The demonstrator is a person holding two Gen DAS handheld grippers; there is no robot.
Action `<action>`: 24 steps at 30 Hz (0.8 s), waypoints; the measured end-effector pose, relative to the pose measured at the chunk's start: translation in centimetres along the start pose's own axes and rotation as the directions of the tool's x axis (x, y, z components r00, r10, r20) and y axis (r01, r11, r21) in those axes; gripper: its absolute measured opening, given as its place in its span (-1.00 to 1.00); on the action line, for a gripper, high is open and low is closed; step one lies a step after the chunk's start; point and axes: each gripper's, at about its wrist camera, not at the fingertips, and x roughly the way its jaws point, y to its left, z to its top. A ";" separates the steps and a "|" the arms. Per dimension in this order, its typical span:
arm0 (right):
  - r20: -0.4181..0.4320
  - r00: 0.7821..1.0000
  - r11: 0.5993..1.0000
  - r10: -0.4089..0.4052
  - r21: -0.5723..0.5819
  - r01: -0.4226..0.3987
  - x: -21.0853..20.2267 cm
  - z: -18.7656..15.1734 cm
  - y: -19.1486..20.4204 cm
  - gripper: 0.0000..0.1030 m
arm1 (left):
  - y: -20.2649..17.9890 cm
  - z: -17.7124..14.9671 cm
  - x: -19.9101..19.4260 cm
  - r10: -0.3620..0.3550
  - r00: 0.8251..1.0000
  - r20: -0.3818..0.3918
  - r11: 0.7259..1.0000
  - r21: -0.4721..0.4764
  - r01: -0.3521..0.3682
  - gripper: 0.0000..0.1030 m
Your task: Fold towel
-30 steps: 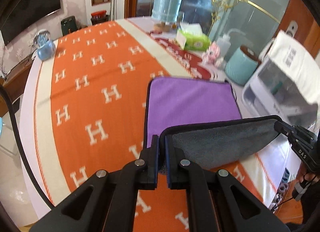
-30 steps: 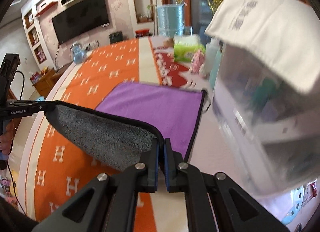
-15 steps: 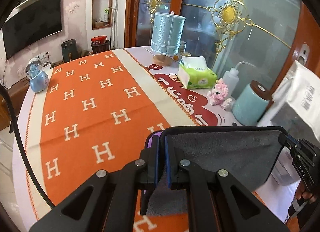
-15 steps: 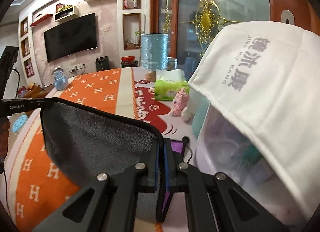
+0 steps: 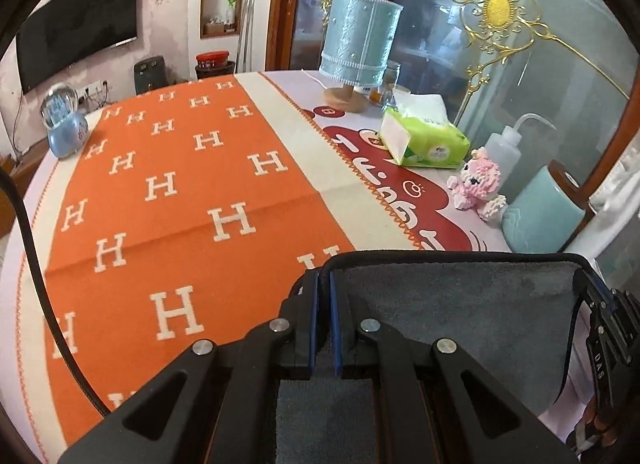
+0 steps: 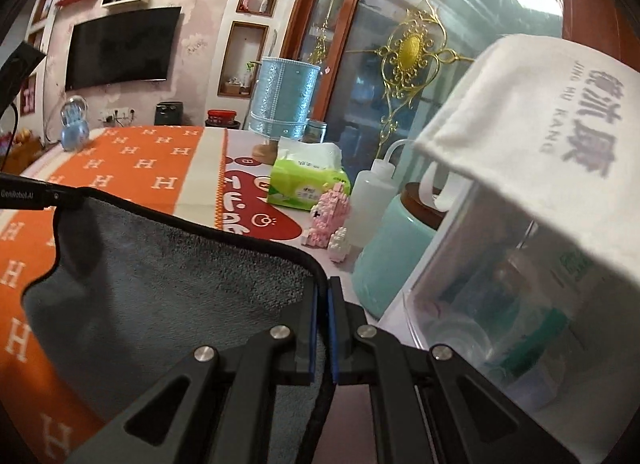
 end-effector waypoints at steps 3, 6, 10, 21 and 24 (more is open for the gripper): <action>-0.004 1.000 1.000 -0.019 -0.017 0.019 1.0 -0.2 0.2 -0.91 | 0.0 0.0 1.0 0.005 1.000 -0.007 1.000 -0.017 -0.005 -0.92; -0.011 1.000 1.000 -0.020 -0.019 0.020 1.9 -0.3 0.3 -0.91 | 0.0 0.1 2.0 0.010 1.000 -0.017 0.999 -0.032 -0.010 -0.92; -0.021 1.000 1.000 -0.013 -0.006 0.013 2.7 -0.5 0.4 -0.88 | 0.0 0.3 3.0 0.030 0.999 -0.046 0.999 -0.033 -0.031 -0.83; -0.057 0.998 0.999 0.036 -0.024 -0.037 4.0 -1.3 1.5 -0.32 | 0.2 0.2 3.3 0.069 0.996 -0.056 0.996 -0.043 -0.072 -0.34; -0.058 0.997 0.999 0.048 -0.021 -0.049 4.0 -1.2 1.8 -0.18 | 0.4 0.2 3.1 0.077 0.995 -0.062 0.996 -0.049 -0.080 -0.30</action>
